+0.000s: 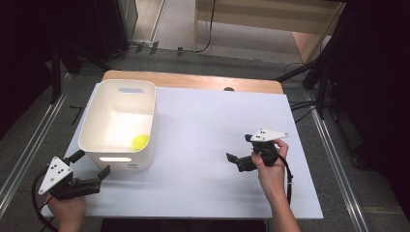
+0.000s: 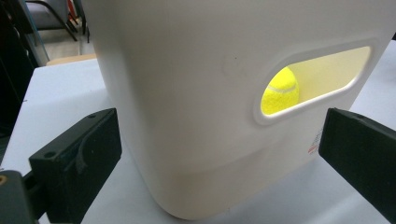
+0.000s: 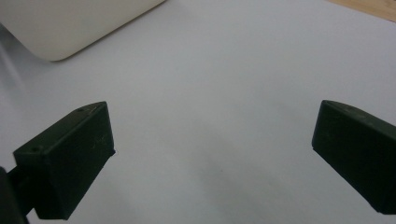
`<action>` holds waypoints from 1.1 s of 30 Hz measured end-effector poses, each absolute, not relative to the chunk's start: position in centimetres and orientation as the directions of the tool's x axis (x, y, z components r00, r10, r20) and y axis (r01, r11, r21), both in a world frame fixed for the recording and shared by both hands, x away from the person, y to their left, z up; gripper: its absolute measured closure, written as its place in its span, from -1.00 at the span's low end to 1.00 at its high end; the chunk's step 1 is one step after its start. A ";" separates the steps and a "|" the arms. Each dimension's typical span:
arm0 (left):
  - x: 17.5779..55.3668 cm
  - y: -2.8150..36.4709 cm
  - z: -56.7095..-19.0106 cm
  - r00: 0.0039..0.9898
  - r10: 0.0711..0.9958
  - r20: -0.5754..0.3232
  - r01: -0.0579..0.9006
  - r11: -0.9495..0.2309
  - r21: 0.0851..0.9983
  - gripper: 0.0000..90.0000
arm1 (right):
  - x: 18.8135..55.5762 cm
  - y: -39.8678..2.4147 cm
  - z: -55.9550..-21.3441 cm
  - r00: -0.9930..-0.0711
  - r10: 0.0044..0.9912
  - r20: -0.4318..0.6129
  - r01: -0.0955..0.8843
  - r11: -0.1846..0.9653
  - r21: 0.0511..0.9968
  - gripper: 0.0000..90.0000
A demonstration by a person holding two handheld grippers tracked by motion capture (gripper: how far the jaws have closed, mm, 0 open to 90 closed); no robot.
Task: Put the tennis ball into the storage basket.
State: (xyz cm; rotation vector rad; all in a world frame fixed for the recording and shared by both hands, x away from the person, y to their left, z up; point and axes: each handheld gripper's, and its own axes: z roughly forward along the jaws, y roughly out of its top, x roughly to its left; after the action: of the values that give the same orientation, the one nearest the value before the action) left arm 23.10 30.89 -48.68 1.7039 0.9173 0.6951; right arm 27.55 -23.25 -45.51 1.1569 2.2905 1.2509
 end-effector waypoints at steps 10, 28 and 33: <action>23.1 30.8 -48.7 0.543 0.839 0.023 0.243 -0.184 0.952 -1.00 | 26.4 -25.7 -46.2 -0.598 0.789 0.139 0.512 0.243 0.824 -1.00; 23.1 30.7 -48.7 0.543 0.839 0.025 0.245 -0.187 0.951 -1.00 | 23.6 -30.5 -47.9 -0.515 0.845 0.144 0.510 0.167 0.844 -1.00; 23.1 30.7 -48.7 0.544 0.839 0.026 0.245 -0.189 0.951 -1.00 | 22.9 -31.5 -48.2 -0.490 0.858 0.153 0.510 0.140 0.848 -1.00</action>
State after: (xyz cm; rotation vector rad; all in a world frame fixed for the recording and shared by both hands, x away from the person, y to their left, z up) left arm 23.09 30.66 -48.74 1.7191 0.9126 0.6979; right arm 22.93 -31.46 -48.17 1.3162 2.0547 1.2907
